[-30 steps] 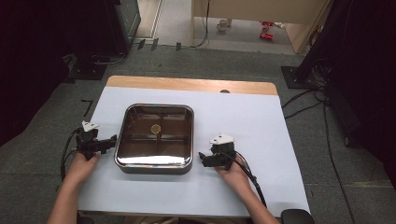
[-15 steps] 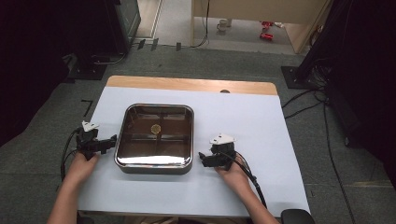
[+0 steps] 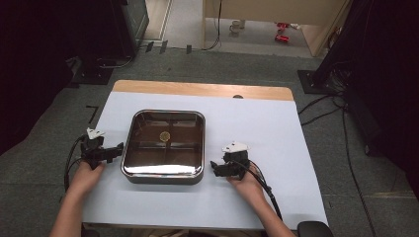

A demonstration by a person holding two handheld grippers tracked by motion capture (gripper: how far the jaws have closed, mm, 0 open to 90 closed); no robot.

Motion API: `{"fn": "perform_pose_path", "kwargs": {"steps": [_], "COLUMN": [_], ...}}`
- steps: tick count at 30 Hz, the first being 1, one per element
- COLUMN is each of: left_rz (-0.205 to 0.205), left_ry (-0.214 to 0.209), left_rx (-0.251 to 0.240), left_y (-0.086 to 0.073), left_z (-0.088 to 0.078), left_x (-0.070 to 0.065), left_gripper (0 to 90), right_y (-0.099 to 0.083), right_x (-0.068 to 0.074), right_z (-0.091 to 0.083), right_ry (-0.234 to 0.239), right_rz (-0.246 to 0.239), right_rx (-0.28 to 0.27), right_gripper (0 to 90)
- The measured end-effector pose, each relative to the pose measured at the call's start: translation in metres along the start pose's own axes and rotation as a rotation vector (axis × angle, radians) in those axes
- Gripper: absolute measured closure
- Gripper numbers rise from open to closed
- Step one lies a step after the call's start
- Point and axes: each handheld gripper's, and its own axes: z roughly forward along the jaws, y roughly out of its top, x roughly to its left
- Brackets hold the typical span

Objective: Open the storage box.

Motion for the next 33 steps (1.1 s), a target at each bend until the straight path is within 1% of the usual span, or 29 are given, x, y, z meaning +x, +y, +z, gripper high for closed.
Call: {"fn": "perform_pose_path", "kwargs": {"steps": [5,9,11,13,14,16,17,18,19,20,25,28,30,33], "left_rz": [0.0,0.0,0.001,0.0,0.001,0.001,0.001,0.001,0.001,0.001,0.002,0.002,0.002,0.002], "left_ry": [0.0,0.0,0.0,0.0,0.0,0.001,0.0,0.001,0.001,0.001,0.001,0.001,0.001,0.001], "left_rx": [0.0,0.0,0.0,0.0,0.0,0.0,0.0,0.0,0.0,0.0,0.0,0.0,0.001,0.0], "left_y": [0.0,0.0,0.0,0.0,0.0,0.0,0.0,0.0,0.0,0.0,0.0,0.0,0.0,0.0], "left_z": [0.0,0.0,0.0,0.0,0.0,0.0,0.0,0.0,0.0,0.0,0.0,0.0,0.0,0.0], "left_x": [0.0,0.0,0.0,0.0,0.0,0.0,0.0,0.0,0.0,0.0,0.0,0.0,0.0,0.0], "left_gripper": [12.1,12.1,12.1,12.1,12.1,12.1,12.2,12.2,12.2,12.2,12.2,12.2,12.2,12.2], "right_y": [0.0,0.001,0.003,0.004,0.006,0.006,0.007,0.007,0.007,0.008,0.014,0.016,0.018,0.021], "right_x": [0.001,0.0,0.0,0.0,0.0,0.0,0.0,0.0,0.0,0.0,0.002,0.003,0.005,0.006], "right_z": [0.0,-0.002,-0.003,-0.004,-0.005,-0.005,-0.006,-0.007,-0.007,-0.009,-0.016,-0.02,-0.022,-0.024], "right_ry": [-0.002,0.001,0.006,0.007,0.013,0.015,0.023,0.031,0.031,0.054,0.089,0.119,0.129,0.137], "right_rz": [0.005,0.004,0.0,0.0,-0.007,-0.008,-0.012,-0.007,-0.007,0.002,0.004,0.01,0.001,-0.011], "right_rx": [0.003,0.017,0.038,0.043,0.062,0.066,0.073,0.073,0.073,0.077,0.065,0.068,0.061,0.066], "right_gripper": [13.1,14.7,16.9,17.4,18.7,19.3,21.7,23.1,23.1,24.9,26.7,26.8,26.8,26.8]}}
